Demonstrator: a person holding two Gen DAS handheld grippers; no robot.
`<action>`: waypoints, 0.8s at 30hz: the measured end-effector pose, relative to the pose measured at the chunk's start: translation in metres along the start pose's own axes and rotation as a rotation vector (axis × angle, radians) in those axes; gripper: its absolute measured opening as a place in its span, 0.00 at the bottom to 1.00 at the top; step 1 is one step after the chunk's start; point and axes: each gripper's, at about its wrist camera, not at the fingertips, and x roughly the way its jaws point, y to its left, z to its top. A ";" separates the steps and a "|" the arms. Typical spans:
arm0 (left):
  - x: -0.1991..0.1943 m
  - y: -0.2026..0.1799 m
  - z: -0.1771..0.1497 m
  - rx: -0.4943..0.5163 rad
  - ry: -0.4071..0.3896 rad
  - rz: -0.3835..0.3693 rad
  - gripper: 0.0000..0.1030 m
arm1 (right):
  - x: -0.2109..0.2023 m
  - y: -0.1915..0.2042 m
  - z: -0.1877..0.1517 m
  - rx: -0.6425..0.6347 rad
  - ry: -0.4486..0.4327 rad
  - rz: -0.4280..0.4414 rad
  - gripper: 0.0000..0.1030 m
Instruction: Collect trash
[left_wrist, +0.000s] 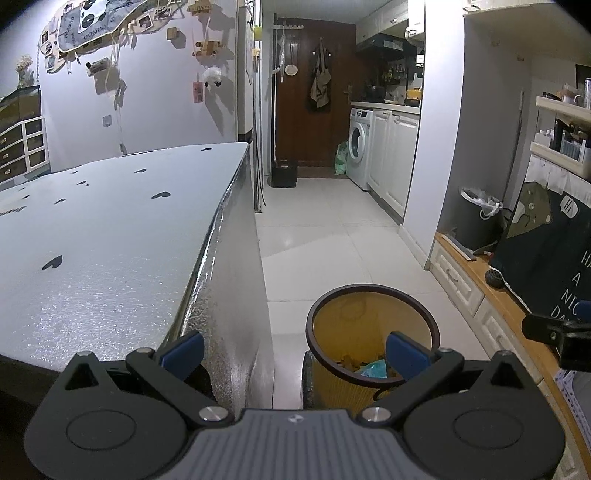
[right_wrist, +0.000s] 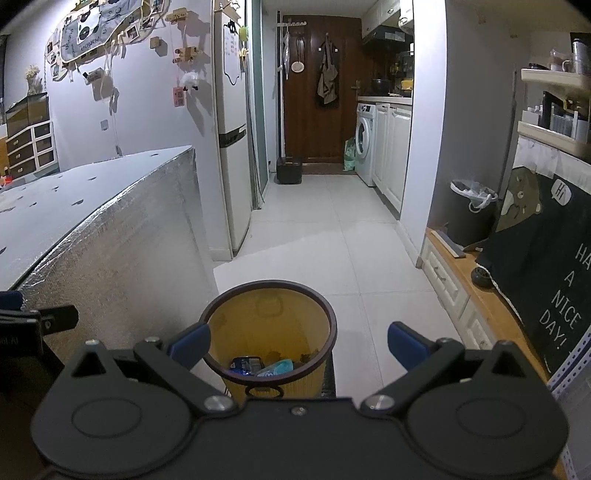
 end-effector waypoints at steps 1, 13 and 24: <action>-0.001 0.000 -0.001 0.000 -0.001 0.000 1.00 | -0.001 0.000 0.000 0.000 -0.001 0.000 1.00; -0.003 -0.001 0.000 0.002 -0.010 0.000 1.00 | -0.004 0.004 -0.001 -0.003 -0.007 -0.003 1.00; -0.004 -0.001 0.000 0.002 -0.011 0.000 1.00 | -0.006 0.004 0.001 -0.006 -0.009 -0.005 1.00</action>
